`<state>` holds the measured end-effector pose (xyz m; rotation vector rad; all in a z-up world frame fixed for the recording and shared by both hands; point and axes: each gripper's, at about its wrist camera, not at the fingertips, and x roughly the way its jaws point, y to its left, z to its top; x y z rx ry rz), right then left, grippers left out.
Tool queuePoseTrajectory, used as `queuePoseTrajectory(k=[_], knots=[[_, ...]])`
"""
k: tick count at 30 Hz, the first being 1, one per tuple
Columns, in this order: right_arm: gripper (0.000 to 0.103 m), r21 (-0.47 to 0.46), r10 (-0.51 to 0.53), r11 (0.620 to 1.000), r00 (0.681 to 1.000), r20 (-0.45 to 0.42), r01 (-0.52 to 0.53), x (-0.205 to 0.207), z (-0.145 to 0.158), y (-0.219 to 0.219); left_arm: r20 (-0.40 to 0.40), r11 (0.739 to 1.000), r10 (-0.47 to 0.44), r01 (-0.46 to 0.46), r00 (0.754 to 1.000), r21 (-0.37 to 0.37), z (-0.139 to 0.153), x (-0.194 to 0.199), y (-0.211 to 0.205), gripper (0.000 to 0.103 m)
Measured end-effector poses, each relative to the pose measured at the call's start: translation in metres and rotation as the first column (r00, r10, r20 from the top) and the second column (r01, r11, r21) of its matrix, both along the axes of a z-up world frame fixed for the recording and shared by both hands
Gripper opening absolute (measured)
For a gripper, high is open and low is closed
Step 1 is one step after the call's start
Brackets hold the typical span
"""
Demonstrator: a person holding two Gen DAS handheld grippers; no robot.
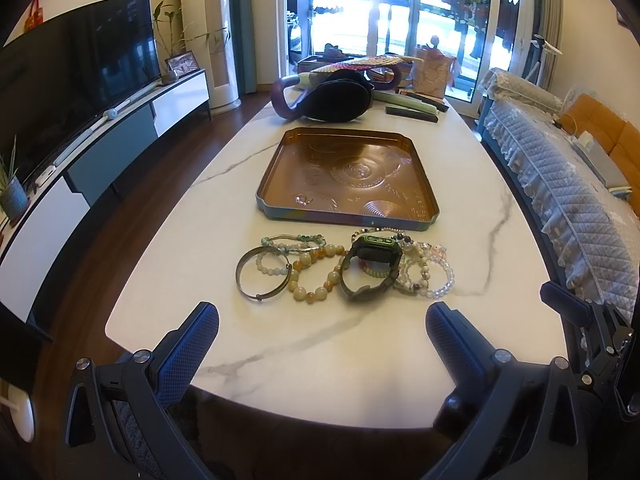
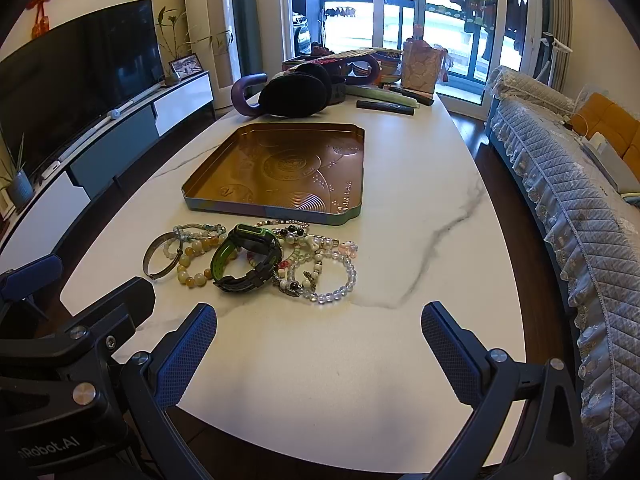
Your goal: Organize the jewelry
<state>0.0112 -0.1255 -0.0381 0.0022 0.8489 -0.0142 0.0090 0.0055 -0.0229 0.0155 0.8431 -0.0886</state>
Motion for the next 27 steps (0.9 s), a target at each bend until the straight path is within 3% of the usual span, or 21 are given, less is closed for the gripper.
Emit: queuePoseTrajectory(k=[27], knots=[[0.102, 0.0, 0.004, 1.0, 1.0, -0.01, -0.004, -0.0027, -0.004, -0.0016, -0.007, 1.0, 0.002, -0.002, 1.0, -0.003, -0.0038, -0.0006, -0.0021, 0.103]])
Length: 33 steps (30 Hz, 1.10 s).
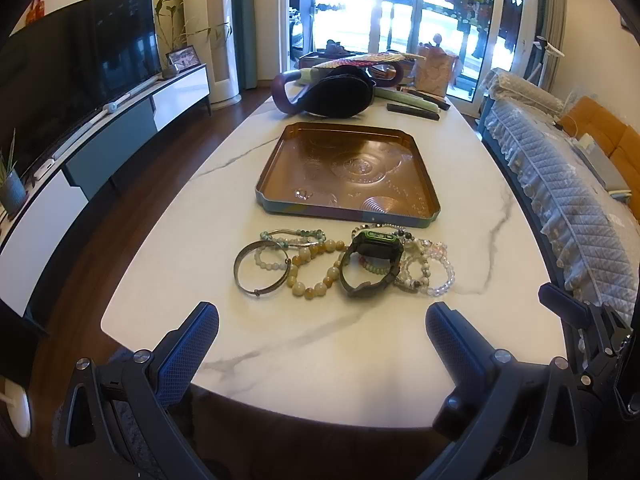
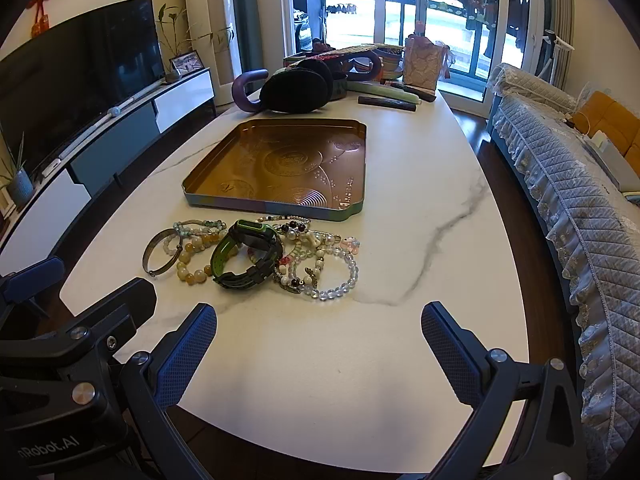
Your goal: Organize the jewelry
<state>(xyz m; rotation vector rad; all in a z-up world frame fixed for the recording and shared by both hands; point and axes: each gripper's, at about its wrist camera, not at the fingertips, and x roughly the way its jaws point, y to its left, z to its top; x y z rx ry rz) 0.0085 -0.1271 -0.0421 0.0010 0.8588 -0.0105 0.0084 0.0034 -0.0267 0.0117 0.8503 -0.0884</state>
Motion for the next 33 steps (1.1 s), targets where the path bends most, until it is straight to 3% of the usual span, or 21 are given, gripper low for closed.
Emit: queuePoseTrajectory(k=[12, 18, 21, 23, 25, 29, 33], knots=[[0.102, 0.014, 0.025, 1.0, 1.0, -0.004, -0.025, 0.008, -0.009, -0.002, -0.012, 1.0, -0.008, 0.008, 1.0, -0.019, -0.018, 0.013, 0.009, 0.103], [0.102, 0.063, 0.048, 0.997, 0.999, 0.014, -0.049, 0.026, -0.02, -0.014, 0.002, 0.994, 0.07, -0.069, 0.998, -0.083, -0.037, 0.031, 0.039, 0.103], [0.102, 0.062, 0.066, 0.996, 0.998, -0.017, -0.065, 0.042, -0.031, -0.023, 0.009, 1.0, 0.029, -0.029, 1.0, -0.007, -0.048, 0.039, 0.041, 0.103], [0.102, 0.111, 0.084, 0.991, 0.996, -0.022, -0.081, 0.049, -0.037, -0.032, 0.023, 0.997, 0.003, -0.004, 1.0, 0.077, -0.056, 0.044, 0.042, 0.103], [0.102, 0.127, 0.072, 0.989, 0.997, 0.001, -0.072, 0.052, -0.036, -0.041, 0.028, 0.995, 0.002, -0.005, 1.0, 0.095, -0.062, 0.051, 0.05, 0.103], [0.102, 0.152, 0.073, 0.986, 0.997, -0.005, -0.072, 0.063, -0.033, -0.047, -0.035, 1.0, -0.025, 0.025, 0.999, 0.017, -0.072, 0.068, 0.069, 0.103], [0.102, 0.203, 0.099, 0.975, 0.995, -0.027, -0.091, 0.075, -0.039, -0.044, -0.058, 0.997, -0.073, 0.074, 0.996, 0.0, -0.076, 0.086, 0.073, 0.103]])
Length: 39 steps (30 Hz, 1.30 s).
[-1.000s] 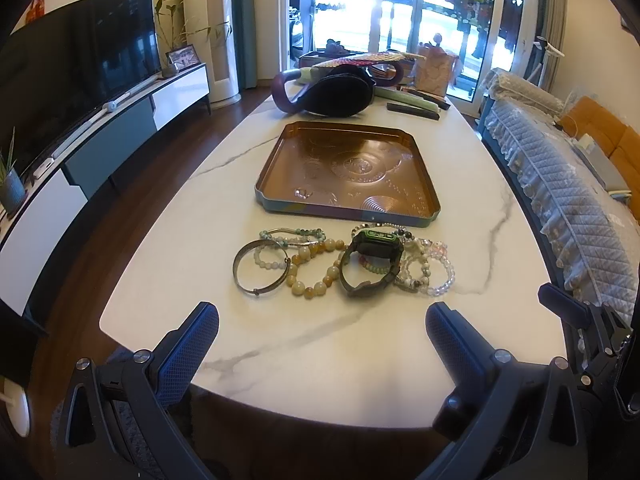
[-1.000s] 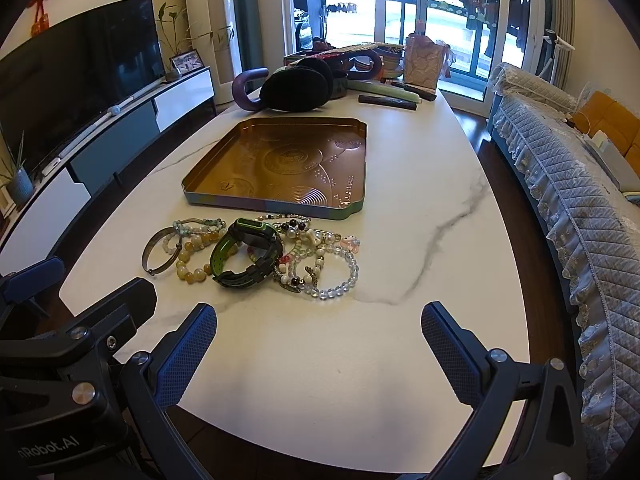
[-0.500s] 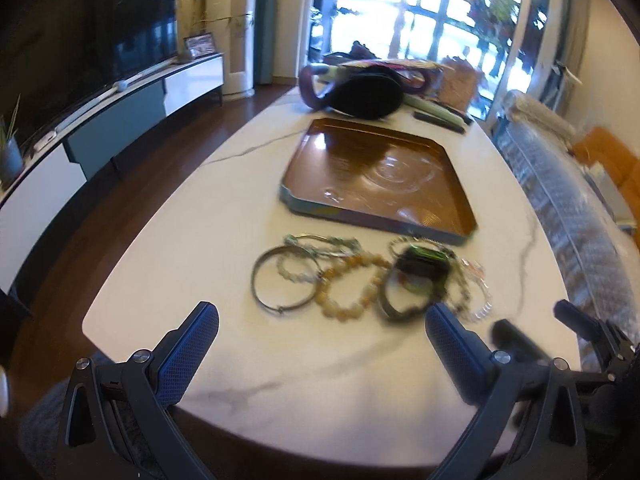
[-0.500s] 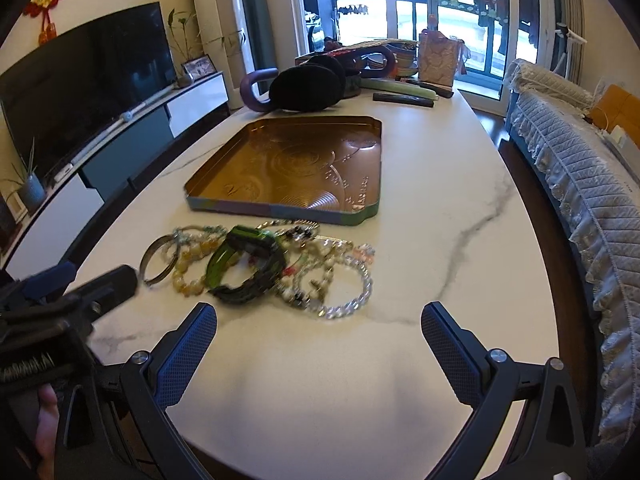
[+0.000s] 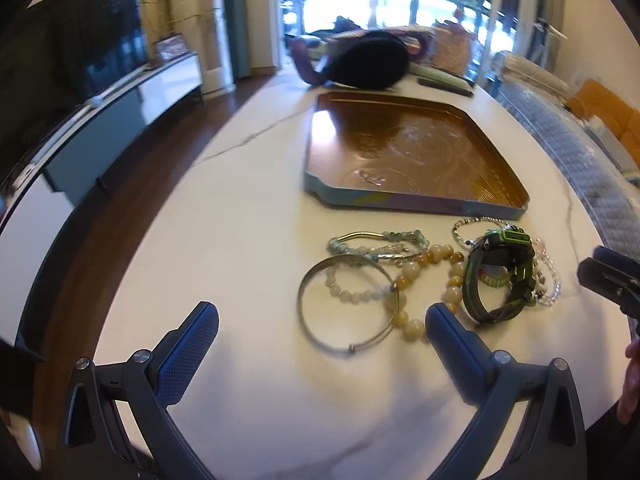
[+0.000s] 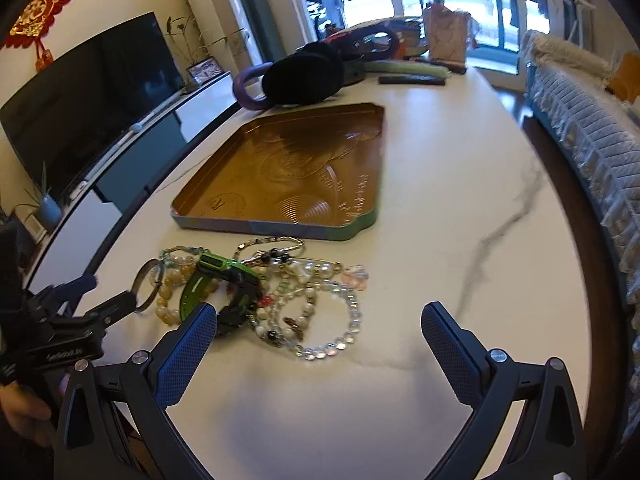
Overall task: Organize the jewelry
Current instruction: 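Grasp the silver bangle with the left tool while the right tool grasps the green smartwatch, then carry the silver bangle and green smartwatch onto the copper tray with both tools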
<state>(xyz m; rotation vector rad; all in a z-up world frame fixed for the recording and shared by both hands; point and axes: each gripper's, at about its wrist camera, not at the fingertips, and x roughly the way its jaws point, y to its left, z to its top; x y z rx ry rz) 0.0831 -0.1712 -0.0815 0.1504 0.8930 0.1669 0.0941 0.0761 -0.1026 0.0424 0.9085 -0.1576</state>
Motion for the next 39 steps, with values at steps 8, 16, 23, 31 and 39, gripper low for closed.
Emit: queuePoseTrajectory(k=[8, 16, 23, 31, 39], knots=[[0.069, -0.022, 0.11, 0.994, 0.994, 0.024, -0.109, 0.02, -0.007, 0.033, -0.052, 0.999, -0.032, 0.032, 0.998, -0.012, -0.016, 0.029, 0.006, 0.099], [0.036, -0.04, 0.197, 0.98, 0.98, 0.004, -0.197, 0.026, -0.02, 0.058, -0.037, 0.993, -0.031, 0.027, 0.999, -0.119, -0.016, 0.015, 0.023, 0.06], [0.036, -0.03, 0.205, 0.978, 0.978, -0.024, -0.206, 0.033, -0.028, 0.062, -0.01, 0.995, -0.033, 0.032, 0.999, -0.094, -0.017, 0.012, 0.019, 0.066], [0.028, -0.043, 0.189, 0.981, 0.982, -0.006, -0.189, 0.028, -0.025, 0.06, 0.006, 0.993, -0.067, 0.068, 0.998, -0.093, -0.016, 0.009, 0.015, 0.059], [0.027, 0.027, 0.129, 0.991, 0.991, 0.037, -0.13, 0.01, -0.003, 0.039, 0.023, 0.994, -0.057, 0.059, 0.998, -0.089, -0.016, -0.002, 0.011, 0.059]])
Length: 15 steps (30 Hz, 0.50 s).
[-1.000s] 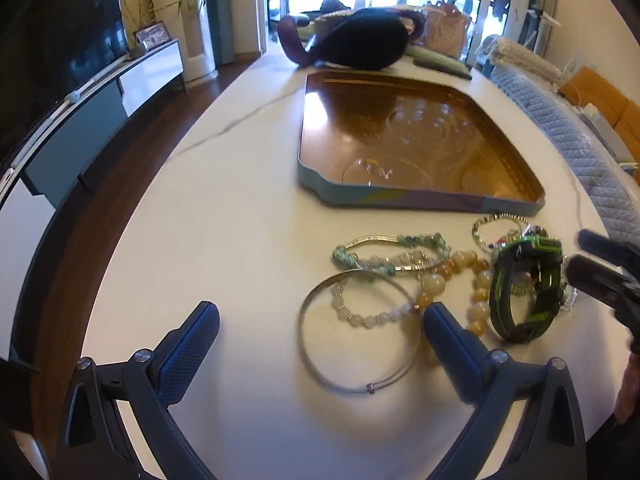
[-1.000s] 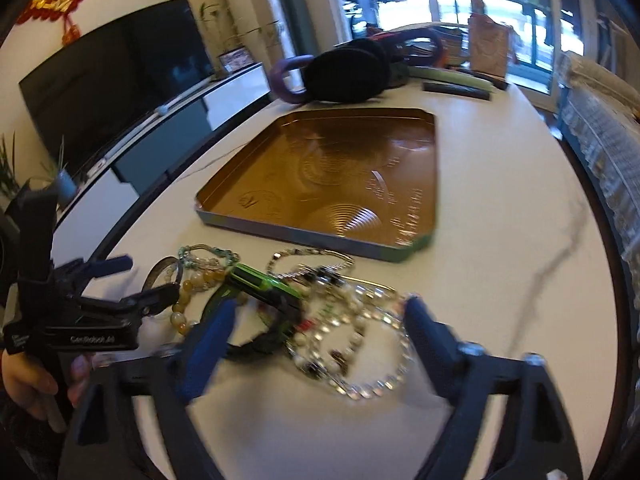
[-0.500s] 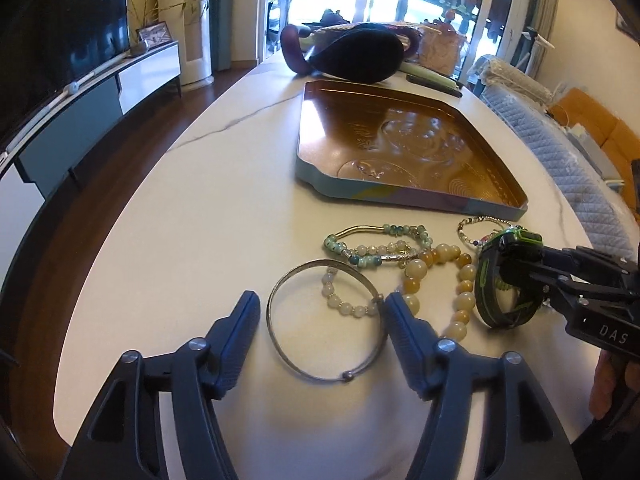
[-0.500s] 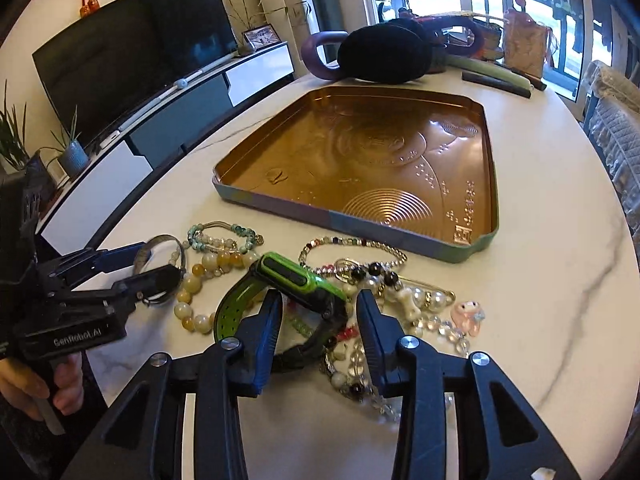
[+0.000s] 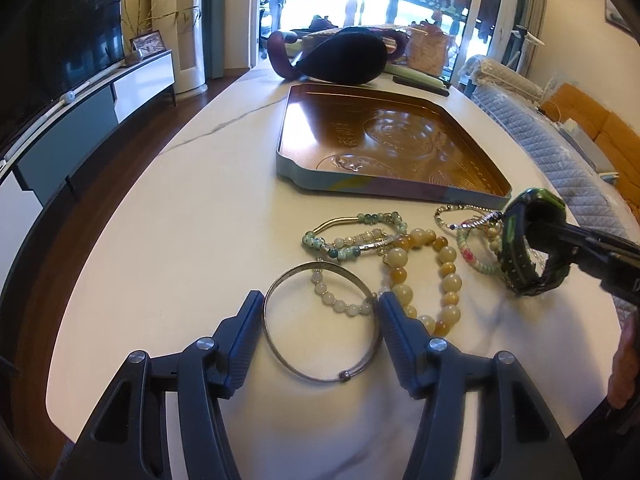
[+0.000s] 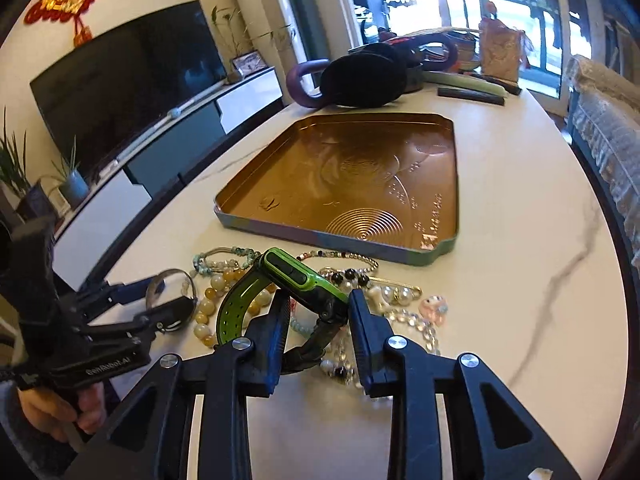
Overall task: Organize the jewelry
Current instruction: 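Carry the silver bangle and green smartwatch onto the copper tray with both tools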
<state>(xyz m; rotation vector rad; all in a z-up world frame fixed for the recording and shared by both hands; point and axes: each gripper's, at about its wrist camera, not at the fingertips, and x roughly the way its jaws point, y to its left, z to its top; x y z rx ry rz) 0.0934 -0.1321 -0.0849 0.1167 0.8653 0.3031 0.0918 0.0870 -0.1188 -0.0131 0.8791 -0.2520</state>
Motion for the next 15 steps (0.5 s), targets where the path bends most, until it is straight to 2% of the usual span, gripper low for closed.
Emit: queuePoseTrajectory(k=[7, 15], knots=[[0.027, 0.004, -0.014, 1.0, 0.999, 0.038, 0.014, -0.019, 0.013, -0.003, 0.014, 1.0, 0.002, -0.001, 1.0, -0.027, 0.008, -0.01, 0.001, 0.059], [0.027, -0.017, -0.025, 0.999, 0.997, 0.079, 0.027, -0.027, 0.024, -0.01, 0.066, 0.999, -0.017, 0.021, 0.998, -0.046, 0.035, -0.019, -0.009, 0.059]])
